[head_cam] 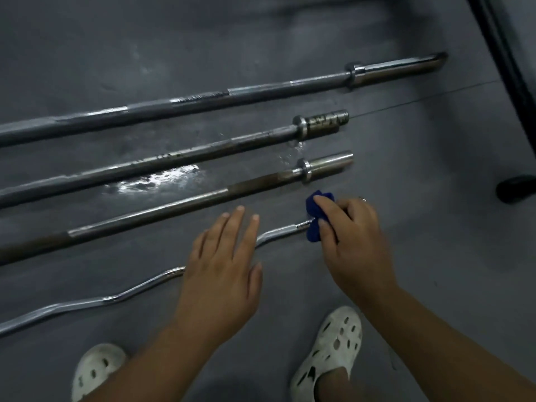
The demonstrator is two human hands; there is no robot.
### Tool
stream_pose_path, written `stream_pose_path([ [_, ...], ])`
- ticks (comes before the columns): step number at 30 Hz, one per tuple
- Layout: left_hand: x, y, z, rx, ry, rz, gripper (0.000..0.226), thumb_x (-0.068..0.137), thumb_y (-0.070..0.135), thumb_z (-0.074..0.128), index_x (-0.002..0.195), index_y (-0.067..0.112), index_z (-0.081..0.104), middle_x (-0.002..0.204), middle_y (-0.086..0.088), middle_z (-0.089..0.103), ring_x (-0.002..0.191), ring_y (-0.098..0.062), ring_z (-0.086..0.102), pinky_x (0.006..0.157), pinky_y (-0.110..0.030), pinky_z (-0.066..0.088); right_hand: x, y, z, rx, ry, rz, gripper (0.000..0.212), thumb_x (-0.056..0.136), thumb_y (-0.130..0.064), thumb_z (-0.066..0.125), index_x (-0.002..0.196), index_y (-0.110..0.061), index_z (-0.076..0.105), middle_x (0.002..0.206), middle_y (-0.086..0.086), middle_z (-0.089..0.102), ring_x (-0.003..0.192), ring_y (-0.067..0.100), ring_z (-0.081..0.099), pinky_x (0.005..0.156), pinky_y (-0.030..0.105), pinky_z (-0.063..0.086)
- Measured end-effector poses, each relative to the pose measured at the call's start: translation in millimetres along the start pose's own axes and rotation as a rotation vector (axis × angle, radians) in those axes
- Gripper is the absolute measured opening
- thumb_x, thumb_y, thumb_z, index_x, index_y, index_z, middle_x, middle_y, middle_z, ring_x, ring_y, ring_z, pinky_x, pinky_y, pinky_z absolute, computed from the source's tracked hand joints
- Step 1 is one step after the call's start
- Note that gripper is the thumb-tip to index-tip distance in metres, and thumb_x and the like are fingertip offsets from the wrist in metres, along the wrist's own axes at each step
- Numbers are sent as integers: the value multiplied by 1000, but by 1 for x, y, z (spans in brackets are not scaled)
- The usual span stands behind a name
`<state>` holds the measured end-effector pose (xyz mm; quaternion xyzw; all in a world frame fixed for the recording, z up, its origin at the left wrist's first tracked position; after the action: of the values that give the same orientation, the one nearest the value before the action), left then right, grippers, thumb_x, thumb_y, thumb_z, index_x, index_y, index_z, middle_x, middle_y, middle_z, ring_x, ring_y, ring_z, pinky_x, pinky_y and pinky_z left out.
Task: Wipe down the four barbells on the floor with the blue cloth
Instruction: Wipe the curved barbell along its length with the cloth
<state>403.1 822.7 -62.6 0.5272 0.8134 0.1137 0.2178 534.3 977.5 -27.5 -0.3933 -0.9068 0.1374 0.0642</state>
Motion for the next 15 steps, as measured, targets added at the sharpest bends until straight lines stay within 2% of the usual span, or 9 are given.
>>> stream_pose_path([
  [4, 27, -4, 91, 10, -35, 62, 67, 93, 42, 39, 154, 17, 27, 161, -9, 26, 145, -29, 29, 113, -49, 32, -1, 58, 56, -45, 7, 25, 40, 95, -25, 48, 132, -15, 58, 105, 6, 55, 99, 24, 48, 68, 31, 40],
  [7, 44, -19, 146, 30, -36, 101, 68, 93, 43, 37, 155, 18, 25, 162, -9, 25, 146, -28, 27, 114, -49, 29, 2, 76, 105, -98, -4, -79, 35, 95, -18, 57, 129, -14, 59, 103, 9, 56, 96, 25, 49, 68, 32, 43],
  [11, 66, -44, 198, 83, -11, 159, 68, 93, 44, 35, 155, 17, 26, 161, -11, 26, 146, -30, 27, 115, -51, 29, 6, 91, 179, -234, -150, -264, 47, 84, -15, 71, 129, -13, 57, 102, 12, 57, 90, 28, 52, 70, 38, 49],
  [15, 82, -54, 225, 108, 7, 205, 69, 91, 43, 39, 154, 16, 30, 161, -12, 26, 146, -30, 27, 115, -50, 28, -5, 104, 231, -337, -276, -356, 52, 81, -24, 72, 129, -18, 55, 103, 10, 53, 92, 28, 51, 67, 40, 50],
])
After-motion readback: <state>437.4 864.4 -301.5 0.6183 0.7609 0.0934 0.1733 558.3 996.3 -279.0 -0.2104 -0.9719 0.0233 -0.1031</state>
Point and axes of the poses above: each hand's wrist, its own x-axis towards the middle knuckle, its own z-axis out of the palm, y = z × x, the point moved 6 cm from there along x, towards the middle knuckle
